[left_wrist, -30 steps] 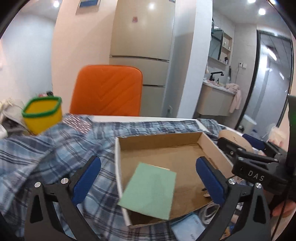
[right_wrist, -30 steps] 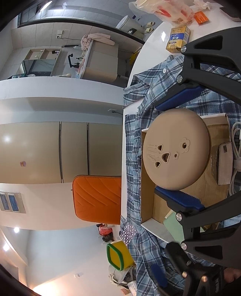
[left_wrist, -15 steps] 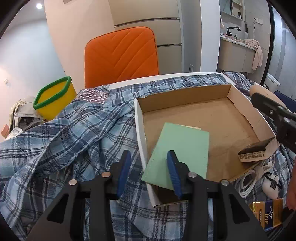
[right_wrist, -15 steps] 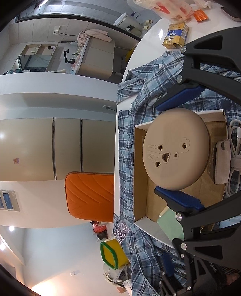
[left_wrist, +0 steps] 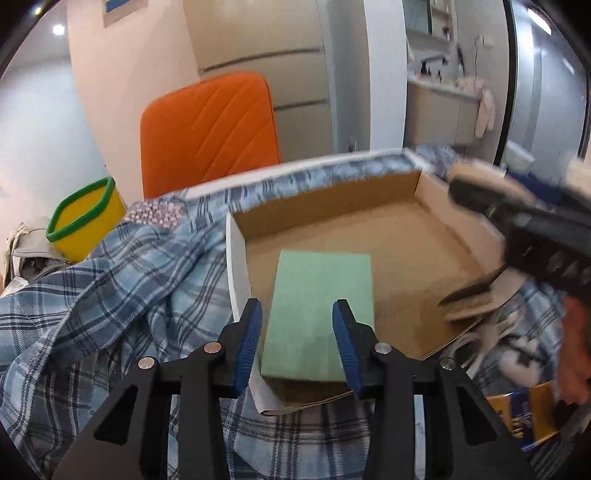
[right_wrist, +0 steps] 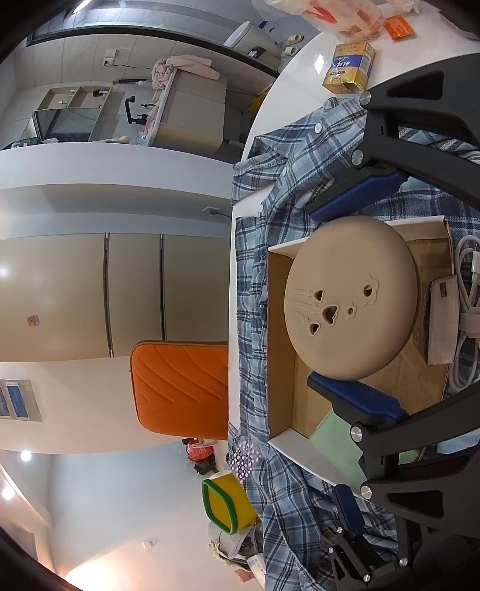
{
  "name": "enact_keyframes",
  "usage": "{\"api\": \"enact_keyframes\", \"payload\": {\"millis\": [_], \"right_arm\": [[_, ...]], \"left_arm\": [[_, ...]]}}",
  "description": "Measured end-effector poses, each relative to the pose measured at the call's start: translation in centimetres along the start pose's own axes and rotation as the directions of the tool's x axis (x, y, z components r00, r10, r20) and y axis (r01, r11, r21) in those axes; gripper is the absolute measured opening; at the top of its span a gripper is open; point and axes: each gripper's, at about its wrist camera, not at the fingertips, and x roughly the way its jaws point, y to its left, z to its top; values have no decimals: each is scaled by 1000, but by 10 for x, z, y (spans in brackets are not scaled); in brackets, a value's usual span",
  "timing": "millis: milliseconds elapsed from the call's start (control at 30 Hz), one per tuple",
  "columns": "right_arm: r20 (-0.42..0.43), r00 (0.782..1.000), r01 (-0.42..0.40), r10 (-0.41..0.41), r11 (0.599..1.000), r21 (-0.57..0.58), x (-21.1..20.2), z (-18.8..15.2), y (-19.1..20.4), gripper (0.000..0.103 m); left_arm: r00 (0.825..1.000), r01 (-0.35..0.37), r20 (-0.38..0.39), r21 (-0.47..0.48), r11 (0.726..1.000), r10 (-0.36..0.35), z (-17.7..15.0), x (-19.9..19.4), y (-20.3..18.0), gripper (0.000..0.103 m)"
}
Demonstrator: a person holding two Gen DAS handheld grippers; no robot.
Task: Organize soft objects
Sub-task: 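Hold the beige pad above the box with the right gripper while the left withdraws, then lower the beige round pad into the box and open the right gripper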
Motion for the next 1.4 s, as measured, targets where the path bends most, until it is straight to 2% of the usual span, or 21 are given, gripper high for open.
{"api": "enact_keyframes", "payload": {"millis": [33,100,133,267,367,433,533,567,600,633,700,833,933,1067,1200,1267,1333,1400], "right_arm": [[0,1000,1,-1,1000,-1,0,0,0,84],[-1,1000,1,-1,1000,1,0,0,0,84],[-1,1000,0,0,1000,1,0,0,0,84],[-6,1000,-4,4,1000,-4,1,-1,1,84],[-14,1000,-10,10,1000,-10,2,-1,1,84],[-25,1000,-14,14,1000,-17,3,-2,2,84],[-58,998,-32,30,999,-25,9,-4,3,84],[-69,997,-38,37,999,-25,11,-4,3,84],[-79,996,-44,41,999,-25,13,-4,3,84],[-86,995,-47,44,999,-25,15,-5,3,85],[-94,995,-47,45,999,-23,17,-6,3,85],[-86,995,-49,47,999,-16,16,-6,2,86],[-69,996,-48,48,999,-5,14,-5,2,86],[-45,998,-37,37,999,-3,8,-3,1,86],[21,1000,-13,13,1000,-15,-14,3,3,86],[71,997,-19,20,1000,-25,-33,6,3,86],[118,993,-16,19,999,-29,-53,8,3,86],[162,986,-28,30,999,-19,-75,8,0,87]], "left_arm": [[1000,-7,19,-12,1000,8,2,-5,2,37],[998,-52,34,-28,998,53,6,-11,8,25],[997,-70,17,-36,997,71,9,-10,12,25],[997,-49,-68,-98,994,42,10,5,33,25],[996,-29,-88,-95,995,20,8,11,33,25],[998,-23,-52,-97,995,18,7,6,31,25],[999,-20,48,-100,995,25,7,-8,26,26],[997,-20,76,-100,995,28,6,-12,25,28],[995,-19,94,-101,995,29,8,-15,25,42],[993,-17,111,-104,994,29,8,-17,25,70],[986,-17,161,-111,994,35,8,-25,26,93],[973,-23,227,-101,995,46,10,-35,25,94],[973,7,231,-114,993,19,11,-37,26,94],[970,-3,242,-114,993,31,11,-41,25,94],[965,13,263,-114,993,18,12,-55,23,94],[953,48,304,-99,994,-16,12,-73,20,94],[935,32,355,-102,994,6,12,-95,17,94],[916,53,401,-114,992,-2,11,-115,16,94]]}}
